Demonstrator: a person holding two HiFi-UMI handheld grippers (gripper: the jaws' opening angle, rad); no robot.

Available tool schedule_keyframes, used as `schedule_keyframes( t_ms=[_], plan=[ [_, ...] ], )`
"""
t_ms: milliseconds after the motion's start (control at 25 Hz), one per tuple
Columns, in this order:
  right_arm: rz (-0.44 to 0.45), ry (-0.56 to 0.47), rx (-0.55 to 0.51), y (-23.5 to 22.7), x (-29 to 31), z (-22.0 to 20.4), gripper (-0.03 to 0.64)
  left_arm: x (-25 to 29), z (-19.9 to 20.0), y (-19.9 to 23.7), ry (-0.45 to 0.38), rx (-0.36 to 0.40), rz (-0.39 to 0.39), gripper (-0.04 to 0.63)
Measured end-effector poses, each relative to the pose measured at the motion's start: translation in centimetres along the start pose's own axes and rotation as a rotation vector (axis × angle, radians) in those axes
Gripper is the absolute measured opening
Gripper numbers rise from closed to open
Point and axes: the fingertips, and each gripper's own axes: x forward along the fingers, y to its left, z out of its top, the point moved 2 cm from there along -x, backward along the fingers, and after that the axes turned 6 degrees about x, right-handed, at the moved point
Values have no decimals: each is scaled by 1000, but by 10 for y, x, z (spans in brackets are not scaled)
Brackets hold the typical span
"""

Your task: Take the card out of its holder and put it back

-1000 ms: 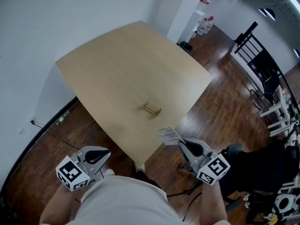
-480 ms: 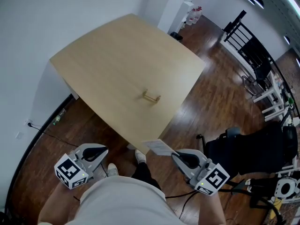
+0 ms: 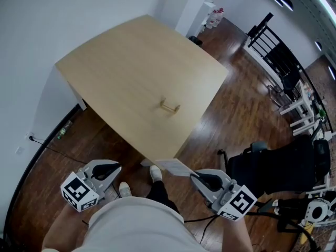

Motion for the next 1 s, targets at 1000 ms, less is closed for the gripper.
schedule_keyframes(
  t_ms=[1000],
  plan=[
    [37,12,-70,-125,34,20,20,12,17,9,-30,-58,167,43]
  ],
)
